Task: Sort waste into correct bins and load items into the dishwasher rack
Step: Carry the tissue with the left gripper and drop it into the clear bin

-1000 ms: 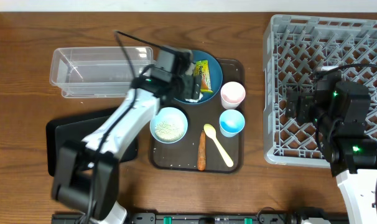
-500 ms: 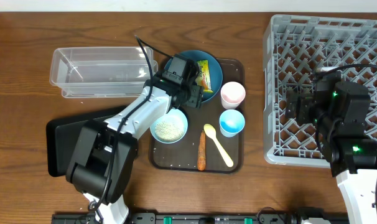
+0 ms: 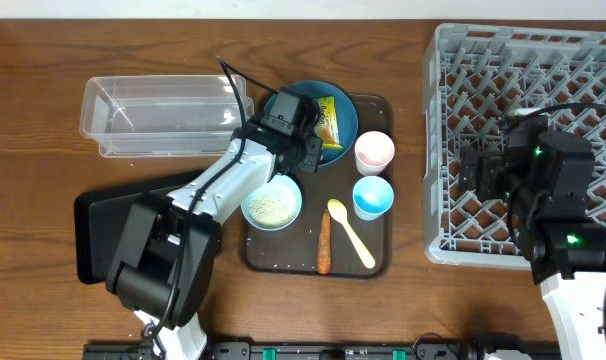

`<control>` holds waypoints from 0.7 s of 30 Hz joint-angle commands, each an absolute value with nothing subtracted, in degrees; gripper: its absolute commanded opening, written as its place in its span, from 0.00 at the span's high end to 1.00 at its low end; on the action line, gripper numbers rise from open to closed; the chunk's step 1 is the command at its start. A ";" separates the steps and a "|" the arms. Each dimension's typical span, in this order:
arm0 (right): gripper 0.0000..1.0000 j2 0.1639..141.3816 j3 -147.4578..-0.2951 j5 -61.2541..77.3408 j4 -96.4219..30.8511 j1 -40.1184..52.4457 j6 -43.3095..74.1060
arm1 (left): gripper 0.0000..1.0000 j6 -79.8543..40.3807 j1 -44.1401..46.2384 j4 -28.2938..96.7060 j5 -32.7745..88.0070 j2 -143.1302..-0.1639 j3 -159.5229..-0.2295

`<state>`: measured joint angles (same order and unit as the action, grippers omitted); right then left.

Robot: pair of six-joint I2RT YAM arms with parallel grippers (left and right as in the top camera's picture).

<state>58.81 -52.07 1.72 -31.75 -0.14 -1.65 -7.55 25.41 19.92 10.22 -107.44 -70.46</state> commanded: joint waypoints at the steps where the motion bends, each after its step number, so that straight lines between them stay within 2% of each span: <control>1: 0.01 58.89 -53.23 2.15 -31.75 0.78 -0.67 | 0.94 -7.38 25.43 20.23 7.55 -107.90 -71.50; 8: 0.01 58.89 -53.23 2.15 -31.75 0.78 -0.67 | 0.94 -7.31 25.04 20.21 6.28 -104.09 -73.21; 16: 0.01 58.89 -53.23 2.15 -31.75 0.78 -0.67 | 0.94 -7.33 21.47 18.63 -5.04 -93.84 -75.05; 21: 0.01 58.89 -53.23 2.17 -31.73 0.78 -0.64 | 0.94 -7.33 16.40 18.68 -10.66 -92.44 -75.02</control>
